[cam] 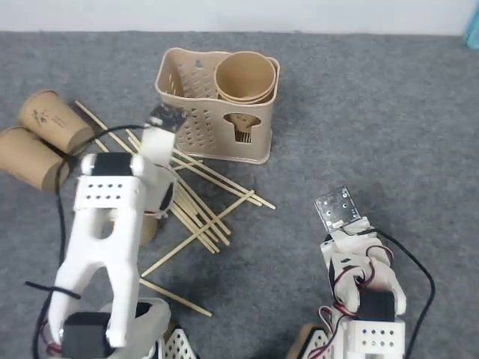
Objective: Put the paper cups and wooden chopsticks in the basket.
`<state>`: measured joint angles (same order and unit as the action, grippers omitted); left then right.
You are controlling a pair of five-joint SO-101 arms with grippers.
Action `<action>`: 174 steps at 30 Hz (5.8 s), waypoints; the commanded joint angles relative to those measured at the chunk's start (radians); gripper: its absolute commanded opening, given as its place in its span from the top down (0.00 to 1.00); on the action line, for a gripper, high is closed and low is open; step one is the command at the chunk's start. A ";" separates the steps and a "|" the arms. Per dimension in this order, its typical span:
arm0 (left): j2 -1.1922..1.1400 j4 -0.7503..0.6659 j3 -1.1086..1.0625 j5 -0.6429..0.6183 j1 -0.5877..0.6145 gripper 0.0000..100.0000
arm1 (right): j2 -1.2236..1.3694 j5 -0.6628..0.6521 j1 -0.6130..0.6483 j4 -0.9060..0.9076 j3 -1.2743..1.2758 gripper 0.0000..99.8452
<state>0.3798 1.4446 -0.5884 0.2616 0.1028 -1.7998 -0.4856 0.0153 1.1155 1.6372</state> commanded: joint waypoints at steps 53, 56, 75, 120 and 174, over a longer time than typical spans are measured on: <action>-0.341 -0.402 0.923 -0.267 -0.466 0.99 | -0.013 -0.006 -0.013 -0.070 0.011 0.99; -0.356 -0.402 0.923 -0.267 -0.466 0.99 | -0.013 -0.008 -0.013 -0.071 0.011 0.99; -0.358 -0.307 0.960 -0.275 -0.457 0.76 | -0.013 -0.009 -0.010 -0.090 0.015 0.99; -0.161 -0.752 0.587 -0.358 -0.272 0.98 | -0.013 -0.011 -0.008 -0.091 0.015 0.99; -1.606 -0.081 2.114 -0.451 0.707 0.98 | -0.013 -0.008 -0.005 -0.062 0.025 0.99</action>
<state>-1.2160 1.3034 1.4507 -0.1511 0.8193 -1.7998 -0.4856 0.0107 1.0480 1.6556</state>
